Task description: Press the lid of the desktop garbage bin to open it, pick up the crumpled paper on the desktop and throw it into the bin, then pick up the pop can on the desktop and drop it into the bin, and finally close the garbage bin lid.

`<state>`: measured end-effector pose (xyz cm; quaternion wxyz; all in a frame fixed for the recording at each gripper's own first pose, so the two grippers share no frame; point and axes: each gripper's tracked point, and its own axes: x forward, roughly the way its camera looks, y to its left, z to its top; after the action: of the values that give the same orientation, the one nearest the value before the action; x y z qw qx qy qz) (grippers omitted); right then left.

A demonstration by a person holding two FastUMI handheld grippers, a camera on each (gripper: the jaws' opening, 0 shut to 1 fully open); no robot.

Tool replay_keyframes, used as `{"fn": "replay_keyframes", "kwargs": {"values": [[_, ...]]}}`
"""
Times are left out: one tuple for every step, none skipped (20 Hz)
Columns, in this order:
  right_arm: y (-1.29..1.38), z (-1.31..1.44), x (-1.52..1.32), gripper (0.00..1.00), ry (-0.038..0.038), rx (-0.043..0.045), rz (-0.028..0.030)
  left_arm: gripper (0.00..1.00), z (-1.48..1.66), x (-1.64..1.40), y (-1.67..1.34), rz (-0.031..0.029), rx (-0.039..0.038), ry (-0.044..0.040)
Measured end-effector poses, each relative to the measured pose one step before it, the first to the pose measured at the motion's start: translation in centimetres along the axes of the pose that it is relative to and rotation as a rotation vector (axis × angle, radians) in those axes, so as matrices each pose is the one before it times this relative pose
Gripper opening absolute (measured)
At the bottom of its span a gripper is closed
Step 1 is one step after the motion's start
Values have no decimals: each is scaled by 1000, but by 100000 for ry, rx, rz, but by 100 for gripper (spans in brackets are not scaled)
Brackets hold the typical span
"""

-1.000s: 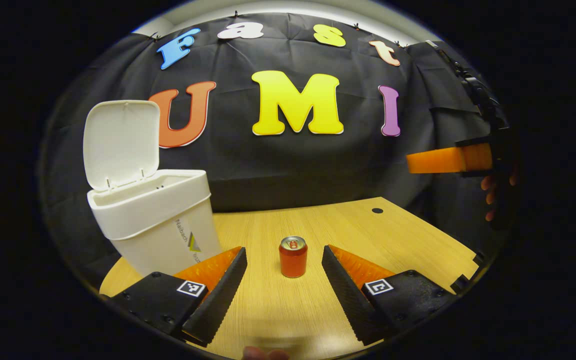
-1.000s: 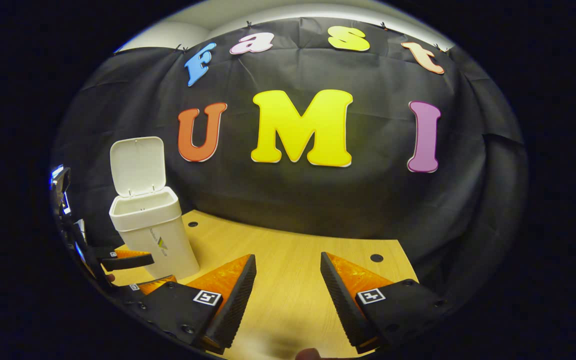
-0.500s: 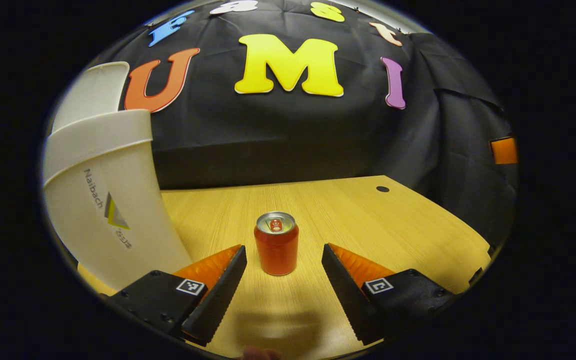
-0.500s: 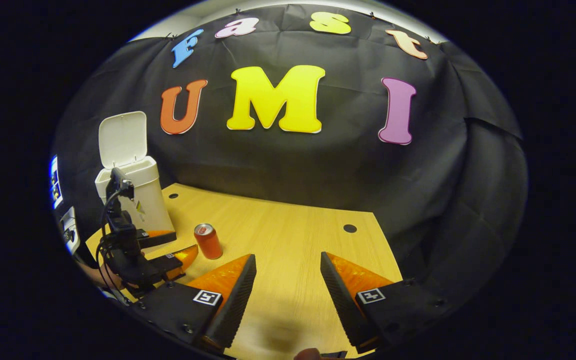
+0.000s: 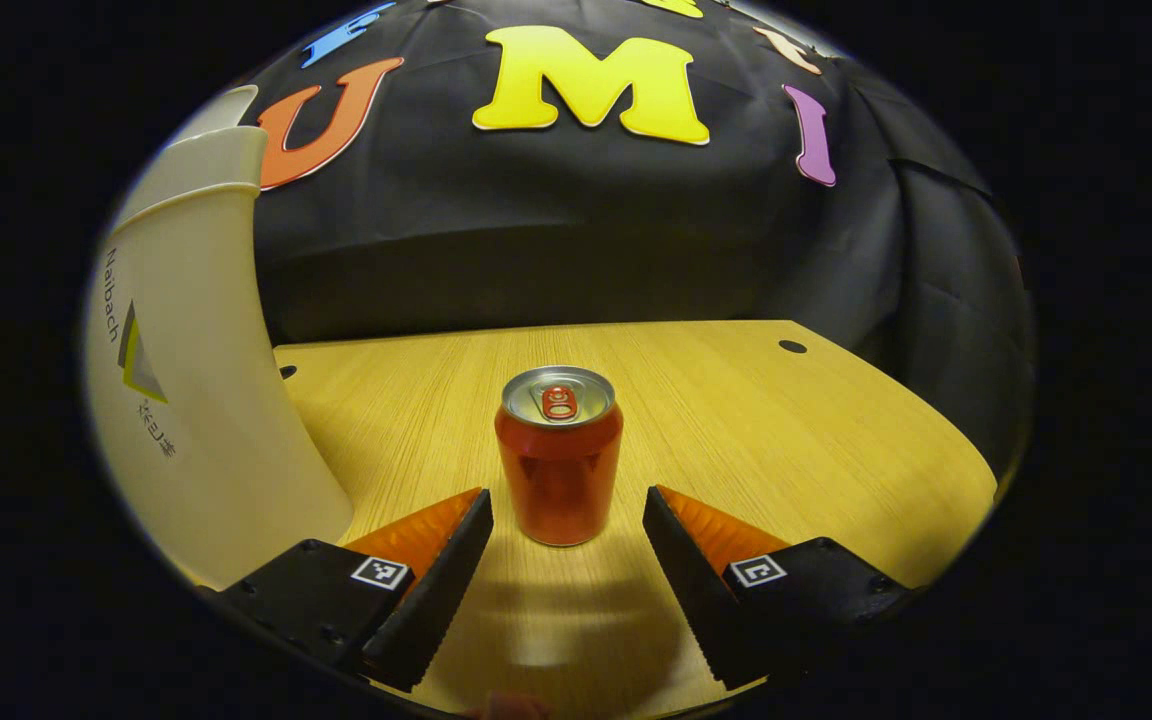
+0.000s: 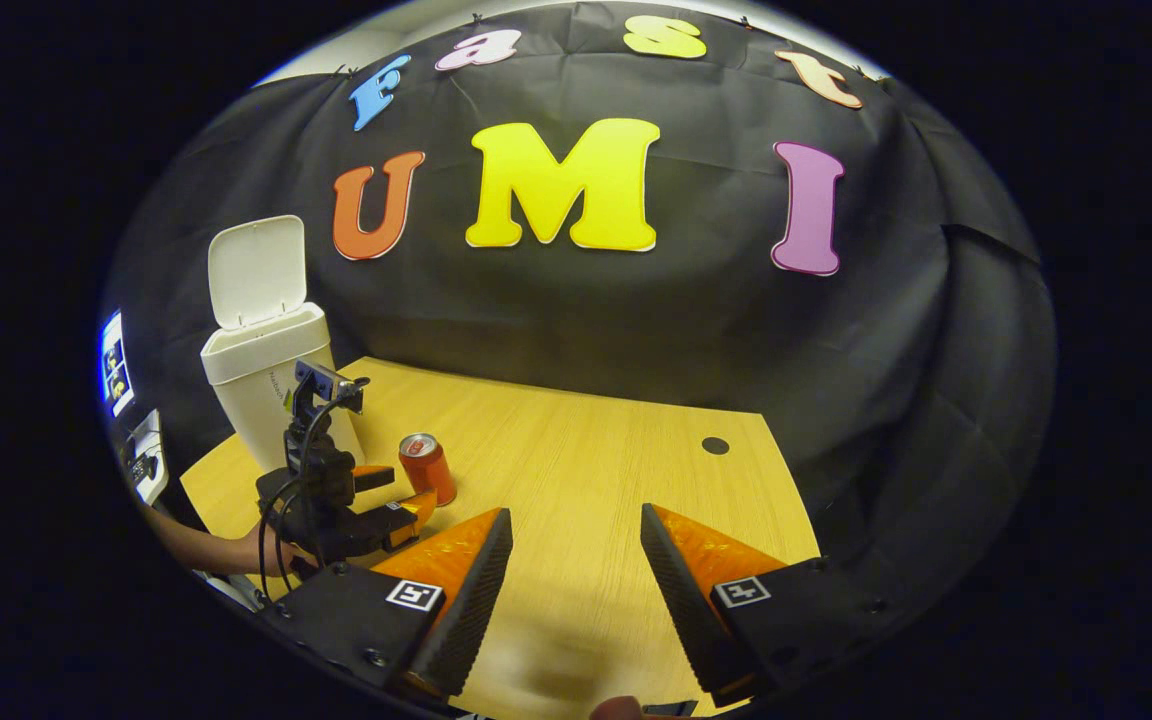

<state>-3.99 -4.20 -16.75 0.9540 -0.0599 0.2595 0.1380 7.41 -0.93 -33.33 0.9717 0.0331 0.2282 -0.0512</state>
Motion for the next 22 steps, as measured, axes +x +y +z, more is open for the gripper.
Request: {"fn": "replay_keyframes", "kwargs": {"values": [[-94, -102, 238, 83, 467, -90, -77, 100, -96, 422, 37, 120, 616, 164], [1, -100, 196, 83, 461, 31, 307, 100, -131, 315, -9, -359, 522, 484], [127, -82, 179, 83, 504, -77, 184, 100, -187, 255, -135, -877, 321, 518], [46, -155, 247, 83, 613, 2, 314, 100, -106, 217, -121, -676, 184, 493], [72, -160, 264, 82, 746, 338, 110, 100, -37, 305, 62, -33, 232, 8], [-7, 0, 253, 83, 532, 658, -53, 100, 78, 222, 62, 64, 198, -54], [-126, -24, 213, 83, 317, 528, -240, 100, -88, 143, -35, -316, -111, 218], [4, 46, 162, 83, 162, 150, -110, 100, 91, 263, 74, 194, 147, 92], [-107, -57, 159, 83, 224, -308, -109, 100, -12, 82, -5, -60, 450, 31], [-2, -18, 239, 82, 465, -202, -20, 100, 77, 167, 119, 391, 250, -444], [2, -49, 165, 82, 331, 60, -17, 100, 23, 247, 89, -70, -254, 54], [1, 127, 201, 82, 152, 201, -48, 100, 174, 255, 34, -203, -385, -171], [7, 115, 105, 82, -85, 292, 73, 100, 137, 310, 138, -123, -490, -179], [142, 11, 97, 82, 87, 28, 254, 99, 213, 138, 174, 657, -51, -428], [183, -150, 134, 82, 229, -442, 98, 100, 80, 239, 53, -111, 107, -134], [219, -57, 99, 82, 241, -574, 554, 99, 141, 150, -44, -454, -45, -190], [148, 37, 2, 82, 297, -400, 494, 99, 142, 217, -58, -496, 159, -181], [147, 4, 117, 82, 219, -85, 474, 99, 16, 222, 52, 95, 781, 64], [-10, 63, 93, 82, 163, 272, -31, 97, 109, 11, 83, 123, 857, 264], [121, 221, 138, 82, -280, 663, 179, 88, 125, 136, -73, -396, 419, -202], [-42, 62, 80, 82, -49, 393, -37, 87, -156, 27, -215, -684, 28, 258], [12, 191, 51, 82, -78, 164, 1, 87, 146, 91, 5, -195, 107, 223]]}}
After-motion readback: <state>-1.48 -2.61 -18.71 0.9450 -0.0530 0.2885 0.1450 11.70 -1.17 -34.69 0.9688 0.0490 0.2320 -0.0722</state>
